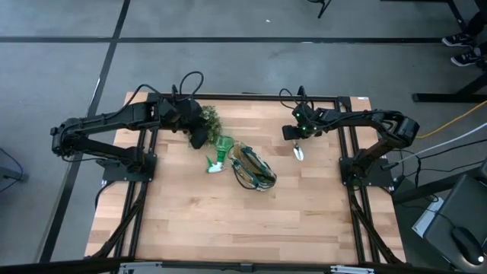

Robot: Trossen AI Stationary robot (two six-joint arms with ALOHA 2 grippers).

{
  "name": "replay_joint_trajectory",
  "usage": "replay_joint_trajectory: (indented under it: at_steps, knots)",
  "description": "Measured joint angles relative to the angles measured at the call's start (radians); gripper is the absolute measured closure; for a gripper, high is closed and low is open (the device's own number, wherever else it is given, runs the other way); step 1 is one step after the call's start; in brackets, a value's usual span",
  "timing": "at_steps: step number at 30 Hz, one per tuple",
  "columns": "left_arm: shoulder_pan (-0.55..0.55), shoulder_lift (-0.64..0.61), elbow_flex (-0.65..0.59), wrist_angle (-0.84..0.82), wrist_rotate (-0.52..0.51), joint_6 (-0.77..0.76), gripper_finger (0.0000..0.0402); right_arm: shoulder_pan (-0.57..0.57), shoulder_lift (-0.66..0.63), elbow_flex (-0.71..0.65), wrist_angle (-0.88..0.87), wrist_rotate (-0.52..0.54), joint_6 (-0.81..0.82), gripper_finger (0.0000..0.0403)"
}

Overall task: Pick & Place Garden tools in Gardening bag
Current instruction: Put the light brown trowel into the light brown gardening bag

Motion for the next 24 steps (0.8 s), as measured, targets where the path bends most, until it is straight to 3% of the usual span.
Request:
replay_joint_trajectory:
  at_steps: [4,6,13,24]
  knots:
    - [0.0,0.0,0.0,0.0,0.021,0.038,0.0272,0.009,-0.007,0.034,-0.013,-0.151,0.009,0.0345]
    - [0.0,0.0,0.0,0.0,0.022,0.066,0.0272,0.008,-0.022,0.075,0.003,-0.179,0.006,0.0345]
    - [0.0,0.0,0.0,0.031,0.022,0.094,0.0272,0.043,-0.047,0.265,0.002,-0.176,-0.045,0.0345]
    - [0.0,0.0,0.0,0.242,0.021,0.146,0.0272,0.123,-0.049,0.565,0.018,-0.164,-0.197,0.0345]
